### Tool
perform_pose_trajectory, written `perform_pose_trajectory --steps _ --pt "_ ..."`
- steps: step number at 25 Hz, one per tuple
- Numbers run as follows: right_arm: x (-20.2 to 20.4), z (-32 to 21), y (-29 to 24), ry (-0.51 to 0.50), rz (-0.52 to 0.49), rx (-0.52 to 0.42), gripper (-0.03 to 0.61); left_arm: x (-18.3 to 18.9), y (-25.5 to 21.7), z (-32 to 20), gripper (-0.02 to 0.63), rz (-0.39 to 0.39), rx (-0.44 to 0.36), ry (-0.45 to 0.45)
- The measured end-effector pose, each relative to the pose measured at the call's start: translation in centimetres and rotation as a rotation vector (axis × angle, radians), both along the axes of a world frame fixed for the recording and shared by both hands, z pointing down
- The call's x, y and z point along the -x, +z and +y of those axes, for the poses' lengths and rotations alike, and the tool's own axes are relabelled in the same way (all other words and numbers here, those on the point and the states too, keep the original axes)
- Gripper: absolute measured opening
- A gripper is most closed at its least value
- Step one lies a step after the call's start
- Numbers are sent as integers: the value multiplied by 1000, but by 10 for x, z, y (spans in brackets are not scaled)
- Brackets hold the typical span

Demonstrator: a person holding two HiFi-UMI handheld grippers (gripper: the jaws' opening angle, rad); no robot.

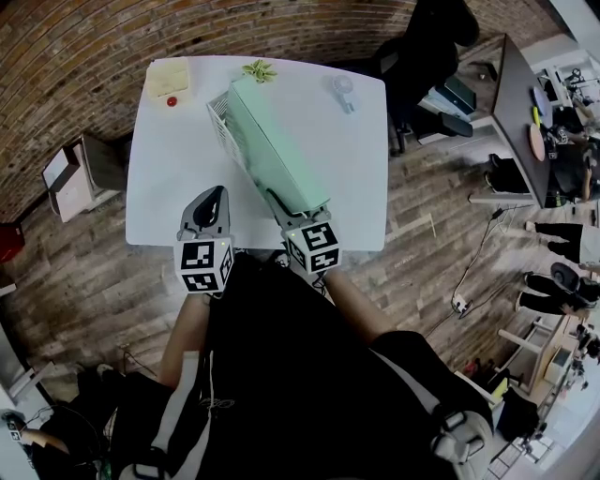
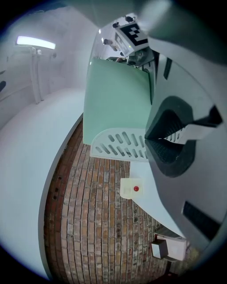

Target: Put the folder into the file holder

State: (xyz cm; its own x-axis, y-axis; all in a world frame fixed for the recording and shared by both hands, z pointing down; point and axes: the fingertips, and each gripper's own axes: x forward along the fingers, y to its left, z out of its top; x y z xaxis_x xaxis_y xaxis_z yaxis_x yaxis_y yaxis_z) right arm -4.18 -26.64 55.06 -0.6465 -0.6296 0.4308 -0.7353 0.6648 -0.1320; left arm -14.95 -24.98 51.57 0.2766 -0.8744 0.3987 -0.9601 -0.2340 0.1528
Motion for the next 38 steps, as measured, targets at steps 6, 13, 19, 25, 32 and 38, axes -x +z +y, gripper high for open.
perform_pose_trajectory --steps 6,13,19,25,32,38 --pt "-1 0 10 11 24 12 189 2 3 2 23 1 7 8" --pt "0 2 14 25 39 9 196 4 8 4 23 5 16 32" --pt "7 3 15 35 45 12 266 4 14 0 23 18 22 84" --pt "3 15 17 52 48 29 313 -2 14 0 23 21 26 130" --pt "-18 37 12 64 28 10 314 -9 13 20 22 -3 24 106" --pt "-45 57 9 36 17 1 314 -34 10 45 23 -17 17 60"
